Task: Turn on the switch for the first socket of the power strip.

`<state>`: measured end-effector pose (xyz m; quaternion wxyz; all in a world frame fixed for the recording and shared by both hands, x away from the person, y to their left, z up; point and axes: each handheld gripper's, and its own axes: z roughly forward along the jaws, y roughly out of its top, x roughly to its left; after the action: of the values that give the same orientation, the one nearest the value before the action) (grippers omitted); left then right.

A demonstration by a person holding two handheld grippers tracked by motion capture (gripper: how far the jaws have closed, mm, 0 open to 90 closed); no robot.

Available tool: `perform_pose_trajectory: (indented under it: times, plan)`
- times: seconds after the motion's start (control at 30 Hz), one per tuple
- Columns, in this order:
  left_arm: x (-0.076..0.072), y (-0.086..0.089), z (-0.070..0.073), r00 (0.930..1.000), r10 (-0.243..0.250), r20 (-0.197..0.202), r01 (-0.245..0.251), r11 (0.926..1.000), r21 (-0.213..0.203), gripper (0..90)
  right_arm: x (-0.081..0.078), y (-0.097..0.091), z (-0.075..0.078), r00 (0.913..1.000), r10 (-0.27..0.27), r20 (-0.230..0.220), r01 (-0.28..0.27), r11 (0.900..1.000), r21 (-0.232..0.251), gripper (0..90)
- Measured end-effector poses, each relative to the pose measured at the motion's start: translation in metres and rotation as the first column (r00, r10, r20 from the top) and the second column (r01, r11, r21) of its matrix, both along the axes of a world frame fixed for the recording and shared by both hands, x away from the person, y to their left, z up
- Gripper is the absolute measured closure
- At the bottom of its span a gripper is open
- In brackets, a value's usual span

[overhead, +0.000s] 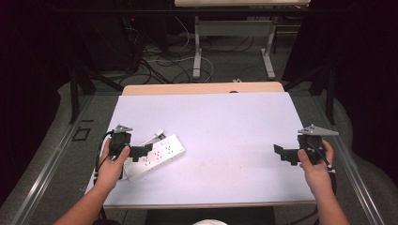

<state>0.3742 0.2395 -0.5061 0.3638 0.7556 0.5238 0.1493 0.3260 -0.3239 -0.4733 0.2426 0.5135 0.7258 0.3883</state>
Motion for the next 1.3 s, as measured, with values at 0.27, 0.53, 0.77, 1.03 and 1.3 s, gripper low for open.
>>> perform_pose_trajectory:
  times: [0.27, 0.53, 0.77, 1.03, 1.3]
  plan:
    - [0.003, 0.004, 0.016, 1.0, 0.003, 0.007, -0.003, 0.9999, 0.012, 0.2, 0.0, -0.001, 0.0, 1.0, 0.004, -0.003, -0.004, 1.0, -0.002, 0.0]
    - [0.003, 0.01, 0.037, 0.9996, 0.012, 0.026, -0.012, 0.9999, -0.002, 0.2, 0.0, -0.001, 0.001, 1.0, -0.002, 0.002, 0.002, 1.0, -0.001, 0.0]
    - [-0.001, 0.019, 0.046, 0.9981, 0.04, 0.046, -0.039, 0.9989, -0.027, 0.2, 0.0, -0.001, 0.0, 1.0, -0.001, 0.002, 0.001, 1.0, -0.001, 0.0]
    - [-0.009, 0.032, 0.052, 0.9958, 0.073, 0.054, -0.07, 0.9959, -0.057, 0.2, 0.001, 0.0, -0.001, 1.0, 0.0, 0.001, 0.0, 1.0, 0.003, 0.0]
    - [-0.014, 0.043, 0.061, 0.9933, 0.093, 0.068, -0.084, 0.9875, -0.133, 0.2, 0.001, 0.0, -0.002, 1.0, 0.0, -0.005, 0.0, 1.0, 0.002, 0.0]
